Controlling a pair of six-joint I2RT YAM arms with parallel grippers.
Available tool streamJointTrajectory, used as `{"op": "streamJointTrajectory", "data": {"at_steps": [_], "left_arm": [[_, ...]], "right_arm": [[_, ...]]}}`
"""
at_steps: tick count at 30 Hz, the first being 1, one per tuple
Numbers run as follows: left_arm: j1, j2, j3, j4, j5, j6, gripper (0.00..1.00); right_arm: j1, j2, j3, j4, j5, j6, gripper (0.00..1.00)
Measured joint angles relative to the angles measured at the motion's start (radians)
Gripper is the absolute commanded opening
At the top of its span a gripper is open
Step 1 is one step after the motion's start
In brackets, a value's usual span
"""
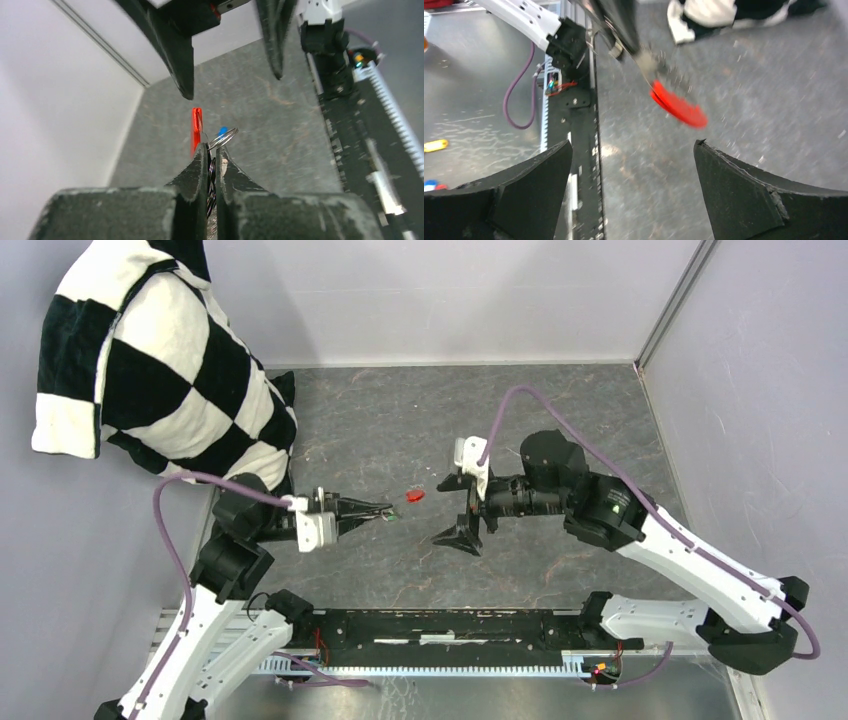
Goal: Put the keys on the keyring
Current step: Adjust the key on the keyring.
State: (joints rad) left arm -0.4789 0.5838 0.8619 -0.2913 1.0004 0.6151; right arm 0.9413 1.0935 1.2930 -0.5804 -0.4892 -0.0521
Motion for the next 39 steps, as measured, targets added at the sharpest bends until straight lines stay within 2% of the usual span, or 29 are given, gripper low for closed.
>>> {"op": "streamJointTrajectory", "data": {"at_steps": [4, 8, 14, 17, 21, 26, 38, 39], "left_arm": [[0.000, 0.029, 0.000, 0.041, -0.023, -0.215, 0.02], [0.000, 0.039, 0.001, 0.070, -0.032, -0.348, 0.02], [0.000, 0.043, 0.001, 0.089, -0.036, -0.467, 0.02], [0.000, 0.043, 0.001, 0.092, -0.040, -0.500, 0.02], [0.000, 0.043, 0.001, 0.100, -0.042, -0.535, 0.02], [0.000, 0.042, 0.001, 0.116, -0.043, -0.551, 0.02], [0.002, 0.019, 0.001, 0.108, -0.018, -0.531, 0.02], [0.003, 0.018, 0.001, 0.105, -0.014, -0.523, 0.02]], "right_arm": [[0.148, -0.029, 0.000, 0.106, 0.134, -0.127, 0.97], [0.270, -0.061, -0.026, 0.246, 0.246, -0.254, 0.83], [0.335, -0.076, -0.073, 0.377, 0.329, -0.359, 0.66], [0.354, -0.046, -0.073, 0.406, 0.340, -0.383, 0.54], [0.368, -0.001, -0.073, 0.413, 0.345, -0.398, 0.44], [0.371, 0.031, -0.073, 0.412, 0.363, -0.399, 0.39], [0.373, 0.051, -0.061, 0.400, 0.433, -0.374, 0.01], [0.375, 0.053, -0.058, 0.396, 0.436, -0.370, 0.01]]}}
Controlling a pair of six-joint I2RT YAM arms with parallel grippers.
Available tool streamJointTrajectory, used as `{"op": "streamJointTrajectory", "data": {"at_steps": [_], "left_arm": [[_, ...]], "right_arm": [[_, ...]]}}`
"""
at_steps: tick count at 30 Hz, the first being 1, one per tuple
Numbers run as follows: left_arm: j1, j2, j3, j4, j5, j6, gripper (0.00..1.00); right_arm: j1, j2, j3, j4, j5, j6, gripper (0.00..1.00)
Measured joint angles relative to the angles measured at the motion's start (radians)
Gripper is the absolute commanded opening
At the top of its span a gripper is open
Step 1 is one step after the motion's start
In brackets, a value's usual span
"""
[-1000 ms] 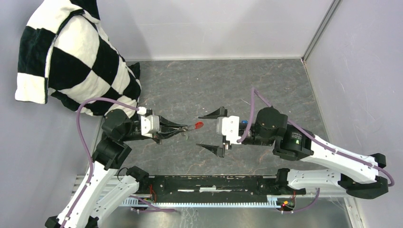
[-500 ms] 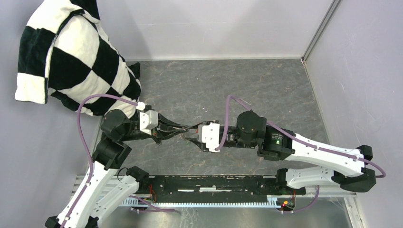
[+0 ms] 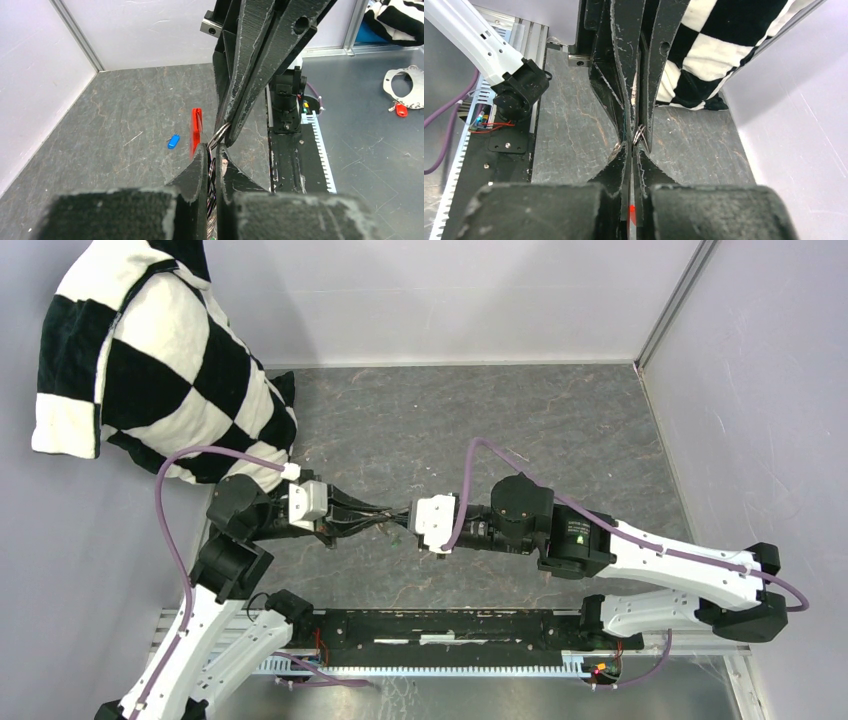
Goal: Put the keys on the keyring
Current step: Adjust the key on the keyring.
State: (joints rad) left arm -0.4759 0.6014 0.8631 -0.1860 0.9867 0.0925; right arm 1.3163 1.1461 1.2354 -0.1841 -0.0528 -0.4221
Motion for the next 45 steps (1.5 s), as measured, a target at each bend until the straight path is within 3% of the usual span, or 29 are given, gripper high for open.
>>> {"op": "streamJointTrajectory", "data": {"at_steps": [4, 6, 8, 18, 24, 32, 45], "left_arm": [[0.003, -0.002, 0.000, -0.005, 0.021, 0.041, 0.05], [0.003, -0.002, 0.000, -0.017, 0.036, 0.080, 0.19], [0.003, -0.002, 0.001, -0.039, 0.045, 0.124, 0.42], [0.003, -0.005, 0.059, -0.223, 0.090, 0.322, 0.78], [0.003, -0.017, 0.124, -0.309, 0.089, 0.387, 0.72], [0.003, -0.011, 0.142, -0.364, 0.087, 0.438, 0.38], [0.003, 0.067, 0.142, -0.386, 0.122, 0.460, 0.39]], "right_arm": [[0.005, 0.000, 0.005, -0.006, 0.012, 0.027, 0.00], [0.005, 0.000, 0.005, -0.006, 0.018, 0.045, 0.00], [0.005, -0.001, 0.005, -0.005, 0.027, 0.062, 0.00], [0.004, -0.034, -0.058, 0.043, 0.065, 0.132, 0.00], [0.004, -0.059, -0.093, 0.059, 0.060, 0.158, 0.01], [0.004, -0.100, -0.150, 0.081, 0.025, 0.176, 0.01], [0.003, -0.092, -0.154, 0.130, -0.067, 0.191, 0.01]]}}
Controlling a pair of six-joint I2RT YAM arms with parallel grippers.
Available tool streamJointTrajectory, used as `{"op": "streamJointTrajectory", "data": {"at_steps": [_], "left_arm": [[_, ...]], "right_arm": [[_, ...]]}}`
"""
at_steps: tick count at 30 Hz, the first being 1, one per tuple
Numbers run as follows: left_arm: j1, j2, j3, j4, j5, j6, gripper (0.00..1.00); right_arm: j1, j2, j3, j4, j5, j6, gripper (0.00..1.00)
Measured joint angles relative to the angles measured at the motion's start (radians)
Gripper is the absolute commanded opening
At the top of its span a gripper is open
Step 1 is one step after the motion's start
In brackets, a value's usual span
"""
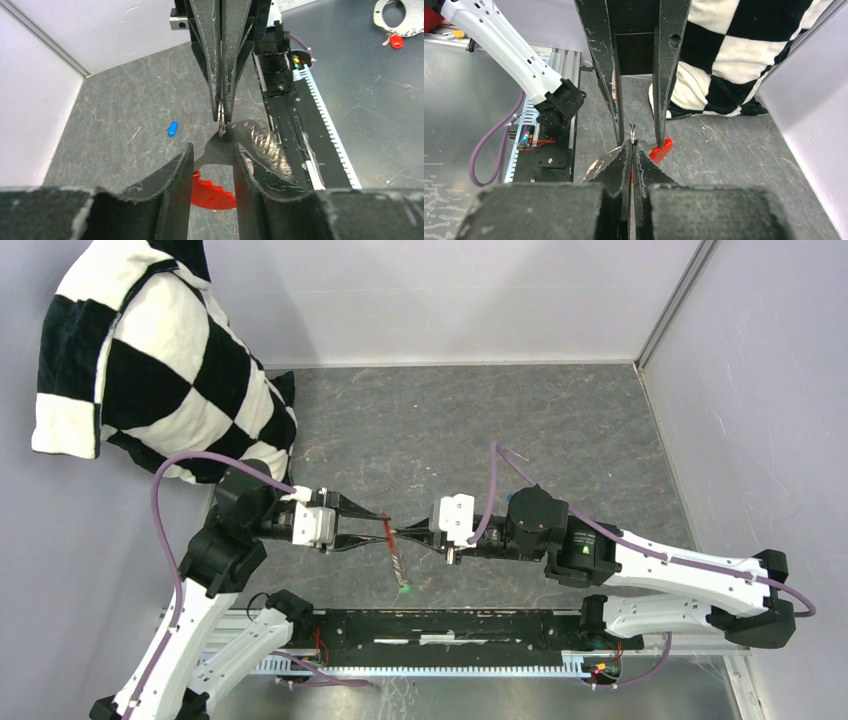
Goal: Put the keys on the keyring
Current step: Adjust the key on the keyring.
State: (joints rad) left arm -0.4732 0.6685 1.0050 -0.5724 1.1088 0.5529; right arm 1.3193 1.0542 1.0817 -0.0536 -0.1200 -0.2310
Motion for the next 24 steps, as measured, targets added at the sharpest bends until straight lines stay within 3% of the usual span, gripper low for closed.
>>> {"op": "streamJointTrajectory", "data": {"at_steps": [11, 19, 24], "left_arm": [[0.000, 0.000, 0.000, -0.002, 0.046, -0.017, 0.36], [0.000, -0.027, 0.000, -0.010, 0.030, -0.012, 0.06], [0.000, -0.032, 0.000, -0.032, 0.008, 0.009, 0.02]], "right_arm": [[0.000, 0.045, 0.000, 0.021, -0.016, 0.003, 0.00], [0.000, 0.052, 0.001, 0.011, -0.011, 0.003, 0.00], [0.000, 0.071, 0.035, -0.044, -0.012, 0.002, 0.01]]}}
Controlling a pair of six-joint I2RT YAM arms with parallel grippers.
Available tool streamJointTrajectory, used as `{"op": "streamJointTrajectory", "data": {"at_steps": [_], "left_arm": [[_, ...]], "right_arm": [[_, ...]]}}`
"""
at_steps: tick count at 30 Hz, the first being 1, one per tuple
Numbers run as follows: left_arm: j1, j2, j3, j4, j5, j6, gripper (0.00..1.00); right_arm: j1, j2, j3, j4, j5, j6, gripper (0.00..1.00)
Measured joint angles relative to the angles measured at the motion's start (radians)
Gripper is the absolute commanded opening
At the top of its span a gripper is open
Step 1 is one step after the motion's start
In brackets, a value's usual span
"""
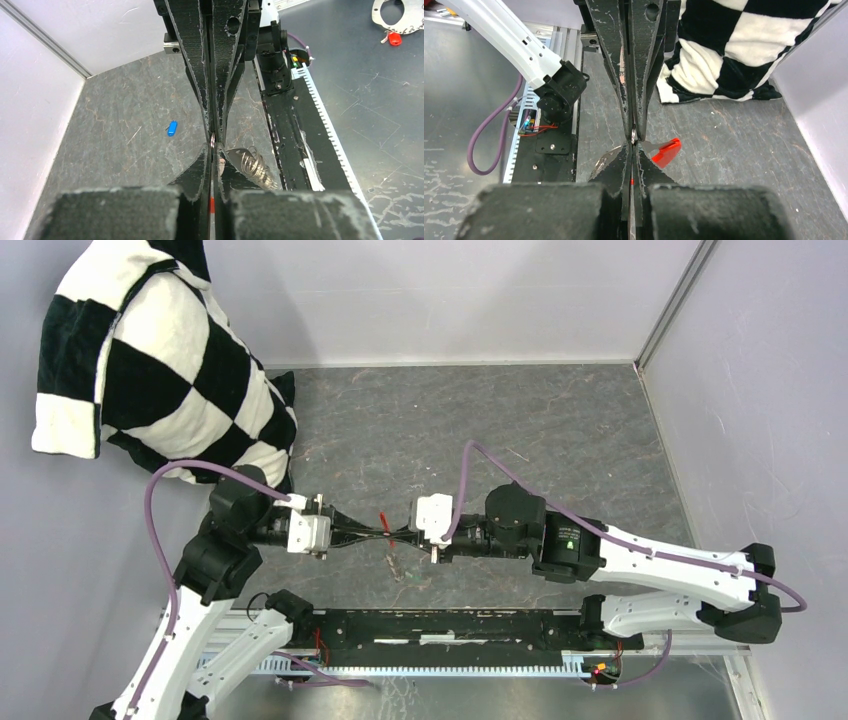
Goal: Put the keys on the keyring
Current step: Adjust the key on the keyring.
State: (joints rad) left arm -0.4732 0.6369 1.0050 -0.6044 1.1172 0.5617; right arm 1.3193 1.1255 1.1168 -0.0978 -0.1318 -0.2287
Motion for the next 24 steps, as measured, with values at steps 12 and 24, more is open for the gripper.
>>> {"op": "streamJointTrajectory", "data": {"at_steps": [12, 24], "left_arm": [[0.000, 0.022, 0.017, -0.148, 0.021, 0.202, 0.02], [0.000, -0.024, 0.014, 0.157, 0.168, -0.005, 0.02]], "right_arm": [[0.000, 0.002, 0.041, -0.071, 0.010, 0.005, 0.59], [0.000, -0.371, -0.363, 0.367, 0.031, 0.040, 0.53]]}}
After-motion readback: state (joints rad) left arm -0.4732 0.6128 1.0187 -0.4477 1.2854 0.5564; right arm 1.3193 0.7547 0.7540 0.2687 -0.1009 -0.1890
